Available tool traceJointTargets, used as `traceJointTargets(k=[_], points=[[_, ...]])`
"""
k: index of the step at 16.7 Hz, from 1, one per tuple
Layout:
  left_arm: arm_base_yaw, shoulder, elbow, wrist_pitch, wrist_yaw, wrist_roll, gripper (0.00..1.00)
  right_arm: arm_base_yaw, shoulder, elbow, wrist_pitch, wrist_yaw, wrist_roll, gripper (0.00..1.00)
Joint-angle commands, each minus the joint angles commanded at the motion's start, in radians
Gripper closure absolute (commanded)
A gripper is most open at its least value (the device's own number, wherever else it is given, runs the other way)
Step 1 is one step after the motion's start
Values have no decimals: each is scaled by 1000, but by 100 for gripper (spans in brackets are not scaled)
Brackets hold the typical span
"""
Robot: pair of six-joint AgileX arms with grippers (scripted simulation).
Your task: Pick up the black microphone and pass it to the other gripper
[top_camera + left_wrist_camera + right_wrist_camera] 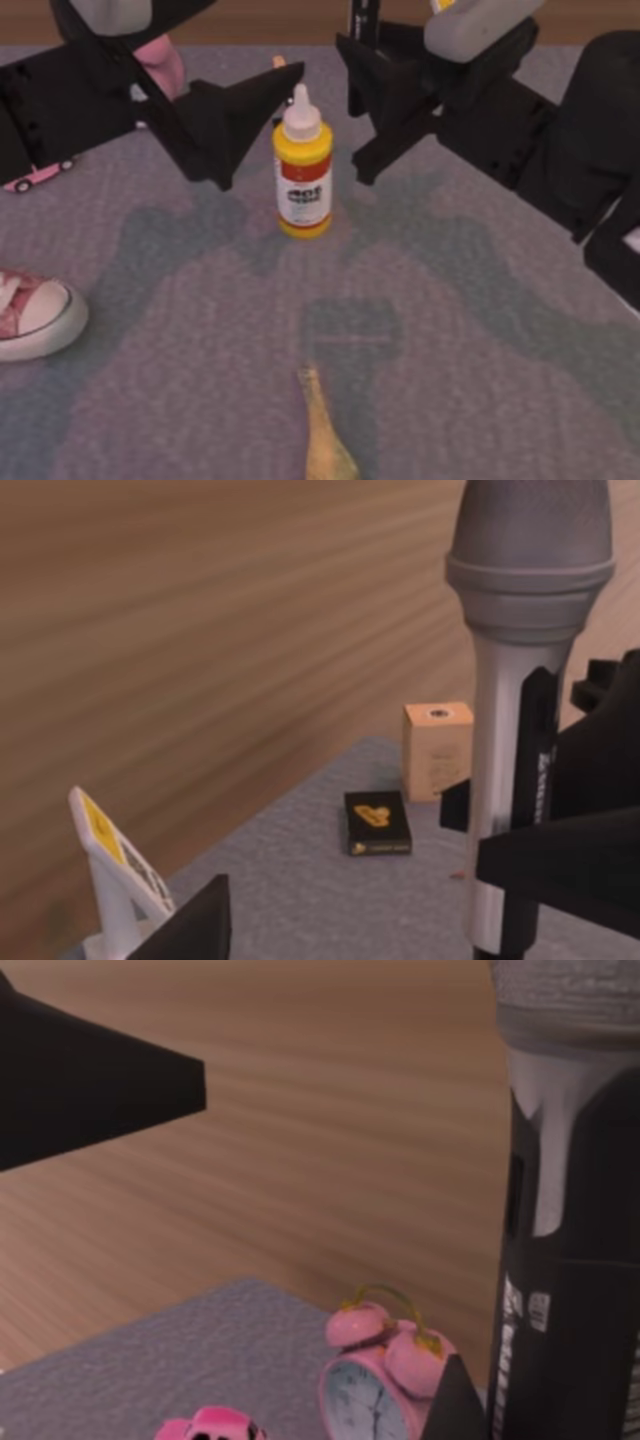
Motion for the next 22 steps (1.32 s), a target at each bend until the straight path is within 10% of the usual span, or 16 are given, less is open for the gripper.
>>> traceJointTargets(k=[19, 22], points=[[-188, 347, 264, 90, -182, -6, 0, 0, 0, 0, 0, 0, 0, 100], [-188, 347, 264, 90, -182, -6, 23, 0, 0, 0, 0, 0, 0, 100]])
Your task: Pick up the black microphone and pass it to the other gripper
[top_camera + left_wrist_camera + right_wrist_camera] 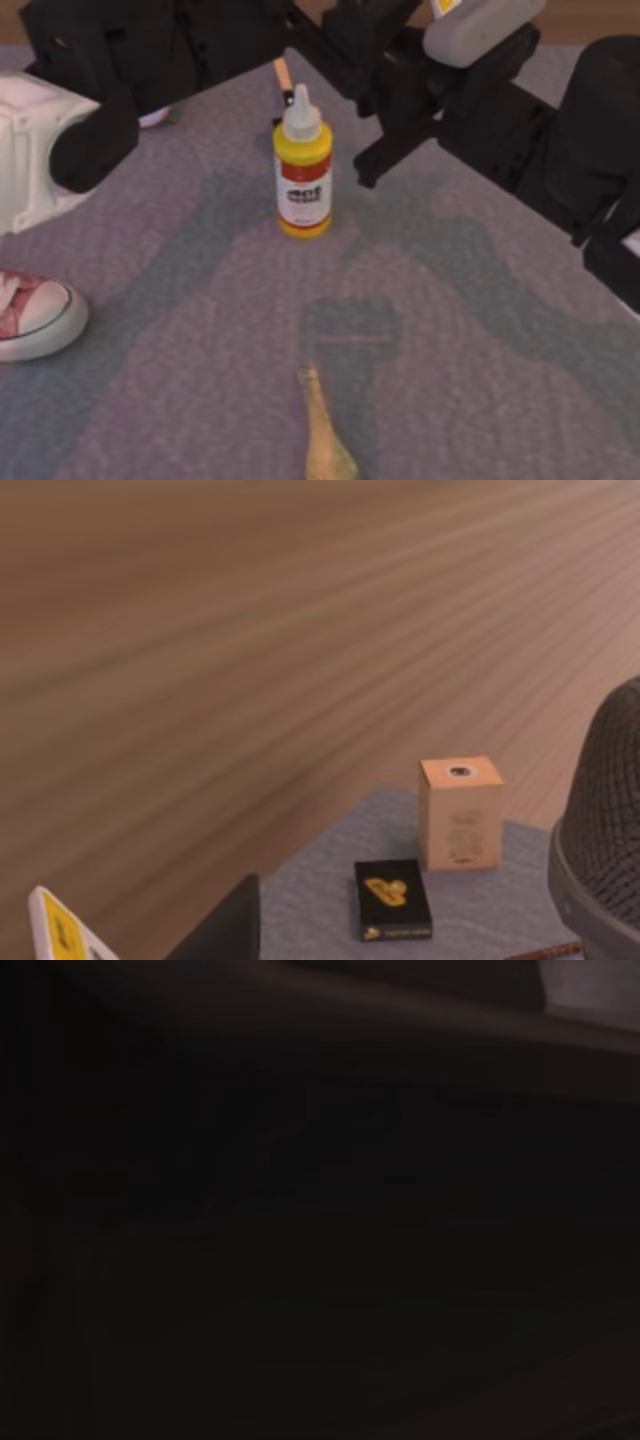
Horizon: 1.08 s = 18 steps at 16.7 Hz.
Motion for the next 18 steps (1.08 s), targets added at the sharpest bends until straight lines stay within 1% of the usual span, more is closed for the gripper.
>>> traceJointTargets(k=[10, 11, 18], points=[[0, 0, 0, 0, 0, 0, 98, 0, 0, 0, 0, 0, 0, 100], [0, 0, 0, 0, 0, 0, 100, 0, 0, 0, 0, 0, 0, 100], [0, 0, 0, 0, 0, 0, 100, 0, 0, 0, 0, 0, 0, 100]])
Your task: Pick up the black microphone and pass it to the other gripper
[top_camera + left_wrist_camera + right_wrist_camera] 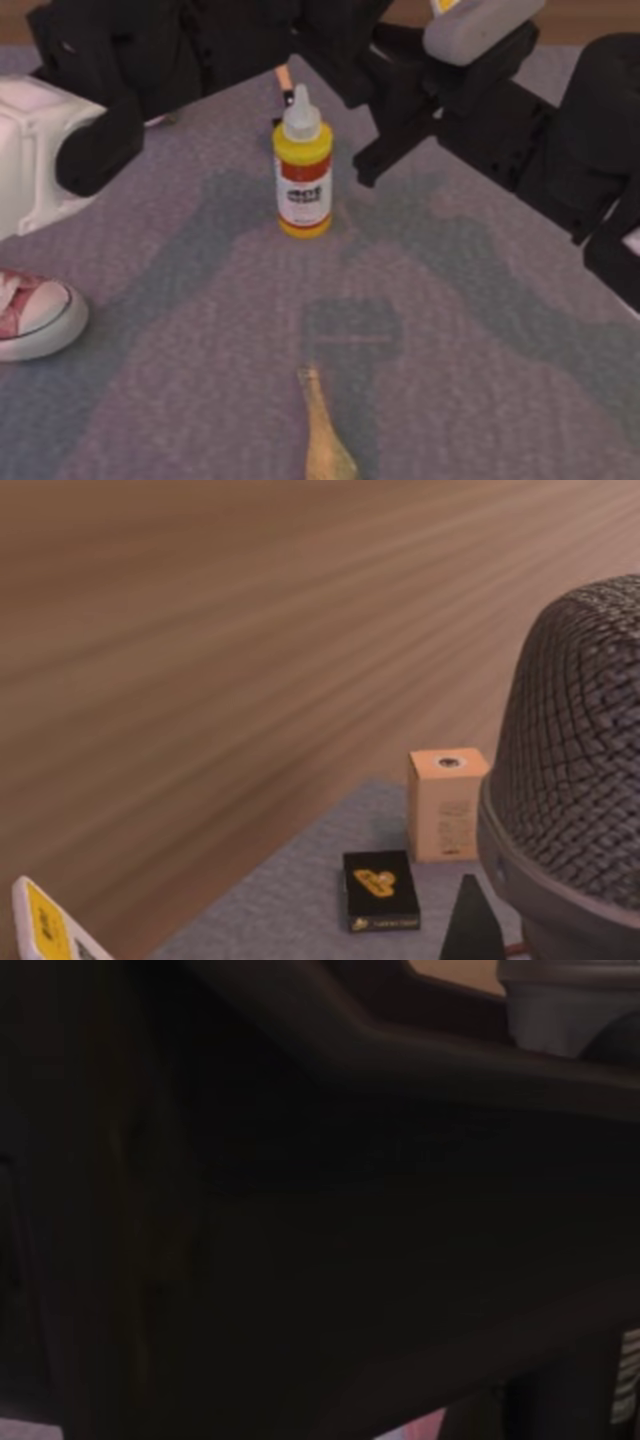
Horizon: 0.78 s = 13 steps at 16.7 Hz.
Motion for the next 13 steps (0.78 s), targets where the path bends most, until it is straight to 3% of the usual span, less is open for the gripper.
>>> traceJointTargets(k=[1, 13], points=[[0, 0, 0, 0, 0, 0, 100, 0, 0, 0, 0, 0, 0, 100], [0, 0, 0, 0, 0, 0, 100, 0, 0, 0, 0, 0, 0, 10]])
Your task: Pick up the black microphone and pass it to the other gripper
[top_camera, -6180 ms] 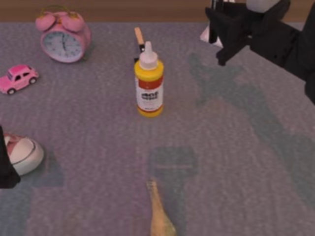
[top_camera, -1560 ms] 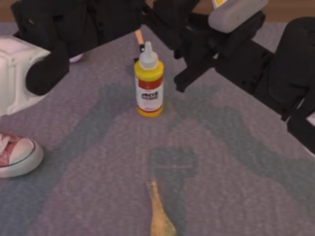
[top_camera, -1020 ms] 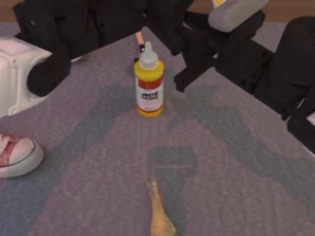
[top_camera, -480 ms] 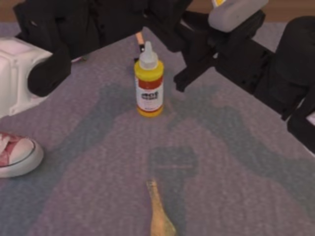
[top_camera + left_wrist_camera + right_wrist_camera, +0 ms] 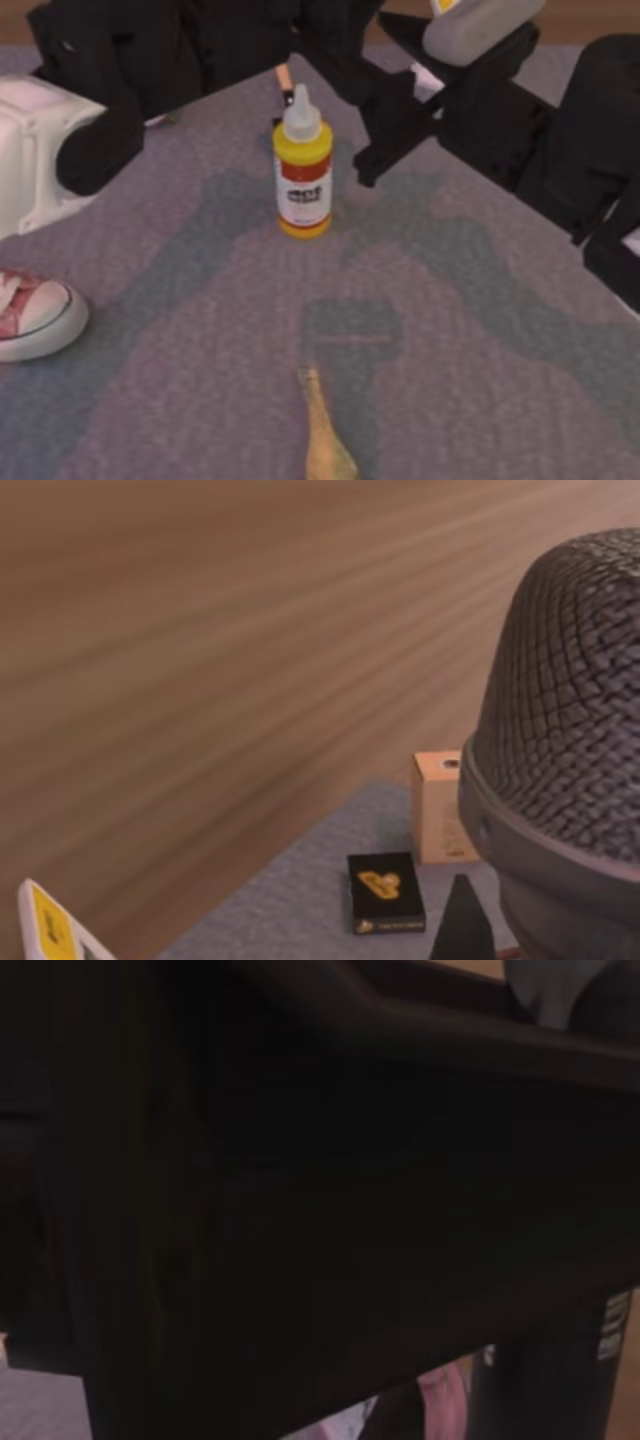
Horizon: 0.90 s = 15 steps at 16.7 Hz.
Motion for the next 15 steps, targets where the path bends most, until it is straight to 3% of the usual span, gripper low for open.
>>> traceJointTargets(k=[2, 11, 15], points=[[0, 0, 0, 0, 0, 0, 100, 0, 0, 0, 0, 0, 0, 0], [2, -7, 7, -2, -7, 5, 100, -5, 5, -11, -1, 5, -5, 0], [67, -39, -23, -8, 50, -1, 100, -21, -111, -108, -23, -13, -5, 0]])
